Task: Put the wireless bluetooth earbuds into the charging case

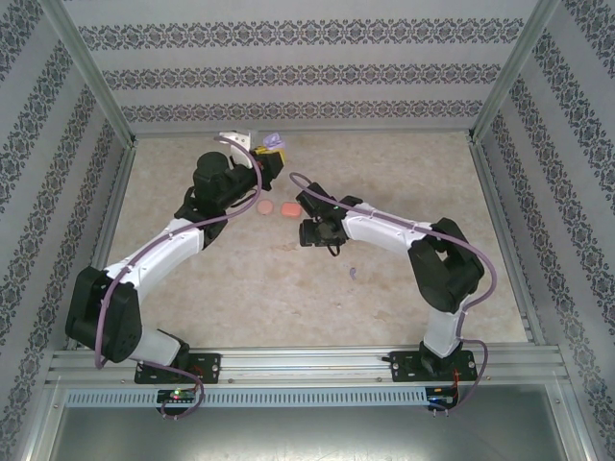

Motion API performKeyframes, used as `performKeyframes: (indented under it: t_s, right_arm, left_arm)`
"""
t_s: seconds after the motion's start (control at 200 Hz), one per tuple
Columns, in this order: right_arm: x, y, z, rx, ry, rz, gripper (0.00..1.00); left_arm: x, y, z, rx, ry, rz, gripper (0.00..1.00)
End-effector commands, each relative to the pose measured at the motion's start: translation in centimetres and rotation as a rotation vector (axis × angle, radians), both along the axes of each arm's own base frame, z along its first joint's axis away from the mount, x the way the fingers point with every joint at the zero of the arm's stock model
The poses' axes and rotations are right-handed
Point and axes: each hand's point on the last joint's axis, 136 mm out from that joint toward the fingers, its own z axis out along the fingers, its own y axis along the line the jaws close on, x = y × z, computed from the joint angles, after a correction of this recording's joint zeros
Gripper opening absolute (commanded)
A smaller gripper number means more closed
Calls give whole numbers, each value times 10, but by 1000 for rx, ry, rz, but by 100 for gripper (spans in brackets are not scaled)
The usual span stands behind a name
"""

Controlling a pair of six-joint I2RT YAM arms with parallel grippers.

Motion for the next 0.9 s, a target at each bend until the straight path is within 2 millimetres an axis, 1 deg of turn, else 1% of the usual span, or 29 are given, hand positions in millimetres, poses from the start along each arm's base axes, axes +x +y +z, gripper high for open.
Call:
performKeyframes:
  t_s: [0.0,0.155,0.275,0.415,0.545,0.619,0.689,0.769,0.894]
  right_arm:
    - [-4,-13,4,-27,10,20,57]
    - [6,-21,0,-11,39,30,54]
    - [13,-27,1,11,36,8,54]
    - [16,-32,8,66,21,-25,54]
    - [16,-28,15,105,15,-8,54]
    - [16,-24,14,110,28,5,54]
    - [14,-21,10,103,45,14,53]
    - [13,-17,5,89,54,24,53]
    - [12,-15,-6,19,61,33,52]
  left_arm:
    - [-10,10,7,45,-41,19,0]
    - [-18,19,2,58,-61,-18,0]
    - [-28,20,-1,43,-90,-107,0]
    - [-43,9,-6,48,-110,-251,0]
    - [-53,-3,-11,75,-97,-361,0]
    - [-52,-2,-14,91,-105,-354,0]
    - [-53,0,-13,113,-149,-335,0]
    - [-50,5,-8,131,-201,-289,0]
    - [-43,10,-3,144,-205,-244,0]
